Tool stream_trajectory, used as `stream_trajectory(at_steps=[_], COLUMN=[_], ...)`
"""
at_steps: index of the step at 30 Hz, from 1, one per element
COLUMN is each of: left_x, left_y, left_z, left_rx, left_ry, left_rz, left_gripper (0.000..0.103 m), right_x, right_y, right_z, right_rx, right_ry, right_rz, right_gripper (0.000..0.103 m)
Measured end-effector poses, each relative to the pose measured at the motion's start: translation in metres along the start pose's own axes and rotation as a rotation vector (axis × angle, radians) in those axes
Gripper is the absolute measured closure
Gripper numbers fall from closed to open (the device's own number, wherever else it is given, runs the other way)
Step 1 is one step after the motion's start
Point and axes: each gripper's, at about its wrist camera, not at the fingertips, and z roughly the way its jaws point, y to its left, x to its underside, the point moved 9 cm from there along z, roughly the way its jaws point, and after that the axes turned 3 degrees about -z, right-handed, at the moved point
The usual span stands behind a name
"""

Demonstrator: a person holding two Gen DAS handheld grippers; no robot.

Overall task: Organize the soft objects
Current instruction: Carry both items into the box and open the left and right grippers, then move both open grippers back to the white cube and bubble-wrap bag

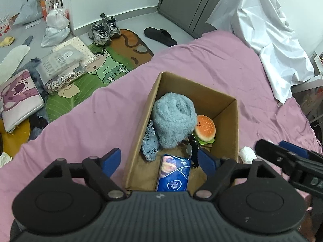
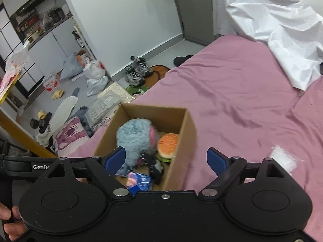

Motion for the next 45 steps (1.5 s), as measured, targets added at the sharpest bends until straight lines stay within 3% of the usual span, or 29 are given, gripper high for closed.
stream_trajectory(at_steps=[16, 23, 27, 41, 45], left_x=[0.003, 0.008, 0.01, 0.03, 0.033], left_y=[-0.044, -0.071, -0.089, -0.146, -0.157], left_z=[-0.016, -0.017, -0.018, 0.013, 0.025], left_rx=[-0.003, -0.014, -0.009, -0.009, -0.023], left_ry=[-0.062, -0.072, -0.078, -0.04, -0.026], left_rz=[0.012, 0.023, 0.046, 0.082, 0.08], left_gripper=[0.013, 0.012, 0.012, 0.011, 0.011], right_x=[-0.002, 0.003, 0.007, 0.022, 0.027], right_y=[-0.076, -0.105, -0.118, -0.159, -0.173], right_z=[-0.036, -0.042, -0.043, -0.048, -0.038], right_rx=[0.042, 0.071, 0.092, 0.115, 0.124], right_ry=[-0.073, -0.085, -0.088, -0.097, -0.06], right_rz=[0.17, 0.234, 0.263, 0.359, 0.391], right_gripper=[0.011, 0.001, 0.0, 0.0, 0.0])
